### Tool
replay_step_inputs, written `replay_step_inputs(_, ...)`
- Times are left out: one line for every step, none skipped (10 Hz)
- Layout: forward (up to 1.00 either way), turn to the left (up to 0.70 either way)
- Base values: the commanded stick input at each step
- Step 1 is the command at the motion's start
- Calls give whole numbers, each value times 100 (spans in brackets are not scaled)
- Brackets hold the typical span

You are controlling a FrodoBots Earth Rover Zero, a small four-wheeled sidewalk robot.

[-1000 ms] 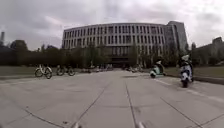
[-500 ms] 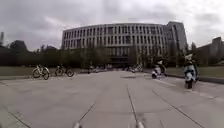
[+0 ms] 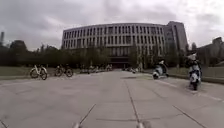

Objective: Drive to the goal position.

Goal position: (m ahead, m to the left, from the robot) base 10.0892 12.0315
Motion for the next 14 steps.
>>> replay_step_inputs(45, 0)
replay_step_inputs(45, 0)
replay_step_inputs(45, 0)
replay_step_inputs(45, 0)
replay_step_inputs(45, 0)
replay_step_inputs(45, 0)
replay_step_inputs(45, 0)
replay_step_inputs(45, 0)
replay_step_inputs(45, 0)
replay_step_inputs(45, 0)
replay_step_inputs(45, 0)
replay_step_inputs(45, 0)
replay_step_inputs(45, 0)
replay_step_inputs(45, 0)
